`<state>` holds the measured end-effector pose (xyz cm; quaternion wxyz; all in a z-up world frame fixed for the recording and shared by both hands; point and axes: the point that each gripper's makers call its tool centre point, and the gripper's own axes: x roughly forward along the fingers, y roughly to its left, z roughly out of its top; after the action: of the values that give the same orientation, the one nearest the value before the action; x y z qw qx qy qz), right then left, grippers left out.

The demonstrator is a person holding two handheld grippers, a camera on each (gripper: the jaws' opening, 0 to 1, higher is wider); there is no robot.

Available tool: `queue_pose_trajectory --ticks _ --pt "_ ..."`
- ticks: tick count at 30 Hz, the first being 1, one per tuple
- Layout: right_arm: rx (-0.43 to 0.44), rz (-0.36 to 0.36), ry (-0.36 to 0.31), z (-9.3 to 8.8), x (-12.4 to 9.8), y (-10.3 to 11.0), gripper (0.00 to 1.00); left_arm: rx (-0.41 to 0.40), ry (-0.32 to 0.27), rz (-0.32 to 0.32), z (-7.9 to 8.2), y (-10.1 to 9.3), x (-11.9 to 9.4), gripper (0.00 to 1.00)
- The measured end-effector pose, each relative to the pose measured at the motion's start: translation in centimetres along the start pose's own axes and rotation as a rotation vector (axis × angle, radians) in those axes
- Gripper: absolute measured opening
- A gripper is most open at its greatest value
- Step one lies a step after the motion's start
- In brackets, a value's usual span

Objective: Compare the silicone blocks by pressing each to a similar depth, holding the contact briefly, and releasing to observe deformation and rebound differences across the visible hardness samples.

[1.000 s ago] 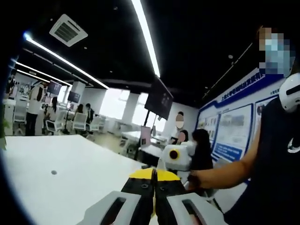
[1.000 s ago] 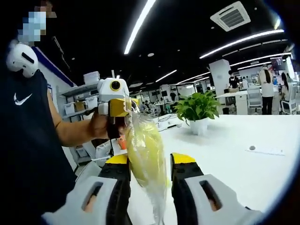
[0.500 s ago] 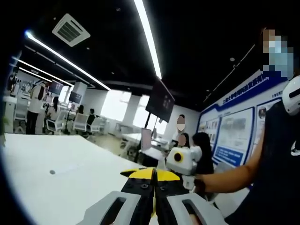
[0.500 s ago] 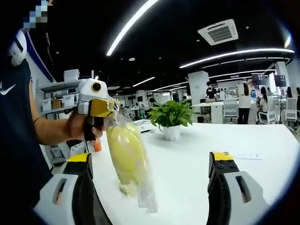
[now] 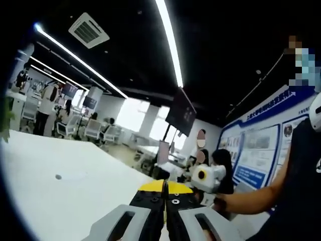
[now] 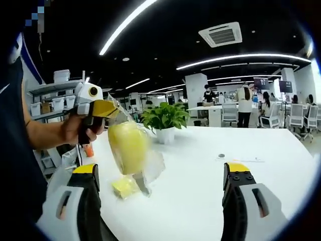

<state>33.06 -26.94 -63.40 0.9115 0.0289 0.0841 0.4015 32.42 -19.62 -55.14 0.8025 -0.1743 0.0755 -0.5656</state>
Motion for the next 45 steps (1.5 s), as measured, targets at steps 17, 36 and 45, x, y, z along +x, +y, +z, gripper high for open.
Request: queue_pose_trajectory --ticks 17,36,45 --pt "0.059 -0.095 0.084 -5.7 -2.5 -1.9 0.96 -0.102 0.020 0.092 -5.9 2.0 0.7 0.00" --pt "0.046 -0.112 0.146 -10.1 -2.4 -1.3 0.96 -0.252 0.052 0.168 -12.3 4.0 0.5 0.00" --pt "0.085 -0.112 0.168 -10.9 -2.4 -1.0 0.96 -0.375 0.074 0.189 -15.1 6.1 0.3 0.00"
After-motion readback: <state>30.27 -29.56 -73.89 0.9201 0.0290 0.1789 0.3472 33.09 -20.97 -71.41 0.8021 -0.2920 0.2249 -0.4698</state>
